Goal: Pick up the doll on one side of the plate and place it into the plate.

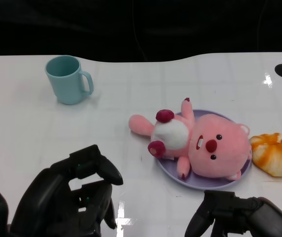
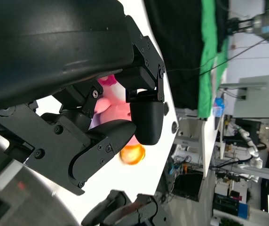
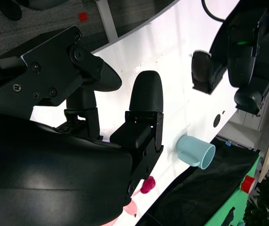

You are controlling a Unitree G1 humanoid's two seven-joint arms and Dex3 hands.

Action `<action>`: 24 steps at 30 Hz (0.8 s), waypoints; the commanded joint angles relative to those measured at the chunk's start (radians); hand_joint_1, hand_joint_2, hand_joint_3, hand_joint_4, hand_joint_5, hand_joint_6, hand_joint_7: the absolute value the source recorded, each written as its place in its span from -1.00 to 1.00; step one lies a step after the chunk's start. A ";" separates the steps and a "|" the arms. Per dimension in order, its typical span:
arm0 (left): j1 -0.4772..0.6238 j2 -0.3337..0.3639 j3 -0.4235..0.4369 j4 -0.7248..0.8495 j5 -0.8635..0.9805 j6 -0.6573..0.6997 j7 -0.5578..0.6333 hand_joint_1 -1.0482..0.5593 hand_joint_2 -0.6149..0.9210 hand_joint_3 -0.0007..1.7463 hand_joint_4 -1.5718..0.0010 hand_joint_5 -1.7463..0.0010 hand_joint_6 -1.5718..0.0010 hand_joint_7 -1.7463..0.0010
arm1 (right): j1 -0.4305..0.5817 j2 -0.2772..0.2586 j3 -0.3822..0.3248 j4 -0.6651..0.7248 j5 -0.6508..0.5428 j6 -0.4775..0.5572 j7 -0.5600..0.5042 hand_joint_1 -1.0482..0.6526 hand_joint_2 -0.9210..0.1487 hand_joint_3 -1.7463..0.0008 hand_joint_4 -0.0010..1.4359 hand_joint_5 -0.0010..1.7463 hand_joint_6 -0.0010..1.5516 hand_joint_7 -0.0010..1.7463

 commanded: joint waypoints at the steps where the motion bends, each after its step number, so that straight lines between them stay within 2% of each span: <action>1: 0.026 0.014 0.017 -0.012 -0.035 0.043 0.012 0.02 0.44 0.40 -0.10 -1.00 0.12 -0.93 | 0.005 -0.009 -0.023 -0.002 0.015 -0.013 0.003 0.14 -0.32 -0.21 -0.08 0.76 -0.19 0.40; 24: 0.002 0.058 -0.006 0.085 -0.067 0.100 -0.020 -0.01 0.32 0.51 -0.13 -1.00 0.09 -0.94 | 0.030 -0.015 -0.063 0.040 0.028 -0.092 0.015 0.15 -0.34 -0.20 -0.07 0.76 -0.19 0.40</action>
